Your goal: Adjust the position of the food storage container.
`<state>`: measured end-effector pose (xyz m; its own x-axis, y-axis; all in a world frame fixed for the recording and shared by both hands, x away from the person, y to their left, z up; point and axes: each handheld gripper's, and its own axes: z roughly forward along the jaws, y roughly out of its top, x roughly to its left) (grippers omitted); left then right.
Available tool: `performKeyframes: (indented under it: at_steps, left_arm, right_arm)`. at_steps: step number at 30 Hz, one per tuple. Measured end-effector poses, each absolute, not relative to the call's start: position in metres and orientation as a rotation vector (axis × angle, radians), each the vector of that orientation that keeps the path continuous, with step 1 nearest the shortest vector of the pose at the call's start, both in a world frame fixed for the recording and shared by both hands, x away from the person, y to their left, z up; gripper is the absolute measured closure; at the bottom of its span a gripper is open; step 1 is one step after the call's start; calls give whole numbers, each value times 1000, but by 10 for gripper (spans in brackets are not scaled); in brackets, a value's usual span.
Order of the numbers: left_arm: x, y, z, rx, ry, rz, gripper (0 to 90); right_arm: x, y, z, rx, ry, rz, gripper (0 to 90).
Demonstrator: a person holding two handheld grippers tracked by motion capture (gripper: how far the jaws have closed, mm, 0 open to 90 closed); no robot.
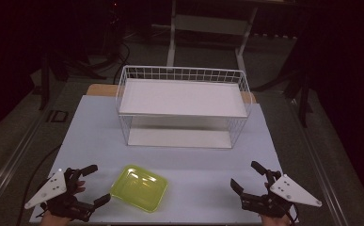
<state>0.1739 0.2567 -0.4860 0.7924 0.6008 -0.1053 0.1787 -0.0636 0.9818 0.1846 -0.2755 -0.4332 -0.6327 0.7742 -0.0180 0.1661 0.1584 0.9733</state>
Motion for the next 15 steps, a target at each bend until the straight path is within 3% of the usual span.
performKeyframes:
  at_steps: [15]
  left_arm:
    - [176,246,-468,1692,641,303,2]
  right_arm:
    - [192,-269,-398,889,1898,1588,123]
